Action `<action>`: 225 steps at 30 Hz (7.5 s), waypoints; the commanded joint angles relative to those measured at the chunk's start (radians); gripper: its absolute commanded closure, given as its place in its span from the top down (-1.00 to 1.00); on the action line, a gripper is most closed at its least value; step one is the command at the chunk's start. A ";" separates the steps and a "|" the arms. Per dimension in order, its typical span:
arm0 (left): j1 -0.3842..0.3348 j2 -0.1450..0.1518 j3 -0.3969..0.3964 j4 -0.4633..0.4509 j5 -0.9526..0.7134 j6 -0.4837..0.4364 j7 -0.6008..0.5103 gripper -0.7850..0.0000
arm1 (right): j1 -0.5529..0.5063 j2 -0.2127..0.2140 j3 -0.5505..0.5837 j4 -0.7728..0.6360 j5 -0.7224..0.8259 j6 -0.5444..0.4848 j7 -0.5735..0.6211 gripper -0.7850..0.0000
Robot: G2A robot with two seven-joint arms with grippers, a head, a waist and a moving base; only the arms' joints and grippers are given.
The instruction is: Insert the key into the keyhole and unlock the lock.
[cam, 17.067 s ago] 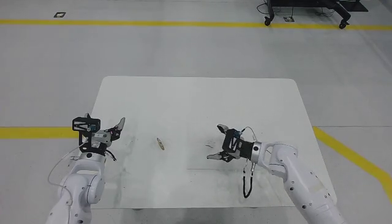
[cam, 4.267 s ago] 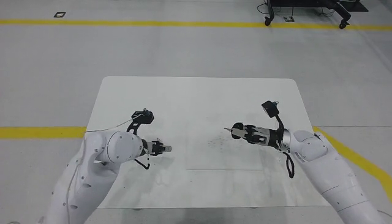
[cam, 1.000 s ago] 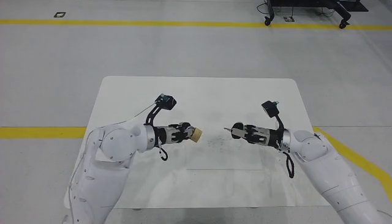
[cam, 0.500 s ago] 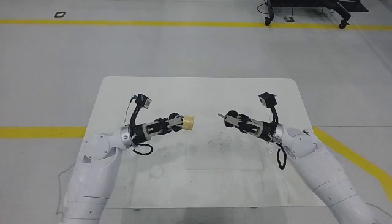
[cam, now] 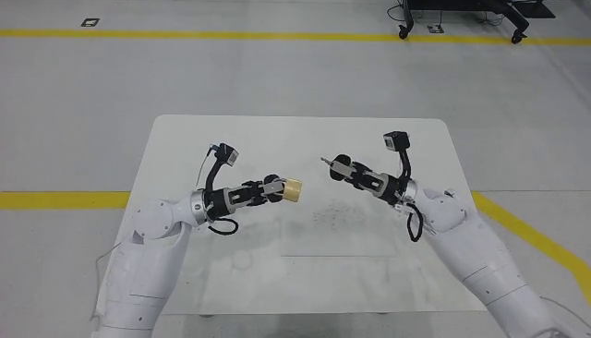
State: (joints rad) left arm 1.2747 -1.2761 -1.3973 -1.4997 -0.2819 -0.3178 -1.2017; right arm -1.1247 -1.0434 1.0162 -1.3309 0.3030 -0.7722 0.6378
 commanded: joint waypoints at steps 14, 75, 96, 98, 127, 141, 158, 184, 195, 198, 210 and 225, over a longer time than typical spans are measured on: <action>-0.037 0.015 0.050 0.041 -0.006 0.042 0.006 -1.00 | 0.145 -0.067 -0.142 0.070 0.042 0.001 0.078 -1.00; -0.272 -0.004 0.254 0.127 -0.133 0.703 0.353 -1.00 | -0.332 0.019 0.175 -0.512 -0.222 0.567 -0.133 -1.00; -0.279 -0.009 0.280 0.127 -0.126 0.683 0.487 -1.00 | -0.360 -0.003 0.132 -0.583 -0.171 0.882 -0.292 -1.00; -0.286 -0.007 0.294 0.122 -0.063 0.691 0.532 -1.00 | -0.350 -0.010 0.114 -0.584 -0.163 0.905 -0.326 -1.00; -0.279 -0.004 0.303 0.103 -0.058 0.664 0.539 -1.00 | -0.306 -0.075 0.023 -0.528 -0.080 0.885 -0.492 -1.00; -0.277 0.000 0.301 0.096 -0.062 0.652 0.506 -1.00 | -0.324 -0.082 0.043 -0.552 -0.107 0.909 -0.467 -1.00; -0.286 0.004 0.313 0.099 -0.042 0.658 0.488 -1.00 | -0.311 -0.097 0.052 -0.533 -0.129 0.927 -0.468 -1.00; -0.315 0.009 0.338 0.122 -0.023 0.648 0.420 -1.00 | -0.313 -0.115 0.081 -0.547 -0.126 0.971 -0.453 1.00; -0.311 0.012 0.327 0.120 -0.040 0.639 0.431 -1.00 | -0.346 -0.114 0.108 -0.573 -0.112 0.965 -0.432 1.00; -0.312 0.012 0.328 0.120 -0.046 0.632 0.424 -1.00 | -0.346 -0.114 0.108 -0.573 -0.112 0.965 -0.432 1.00; -0.333 0.004 0.315 0.200 -0.190 0.699 0.393 -1.00 | -0.403 -0.107 0.182 -0.635 -0.052 0.906 -0.403 1.00; -0.350 -0.004 0.322 0.263 -0.329 0.738 0.316 -1.00 | -0.547 -0.099 0.270 -0.758 0.006 0.595 -0.285 -1.00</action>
State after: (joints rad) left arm 0.9237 -1.2788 -1.0730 -1.2437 -0.5816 0.4182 -0.8709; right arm -1.6760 -1.1411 1.2976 -2.1006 0.3268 -0.1590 0.3561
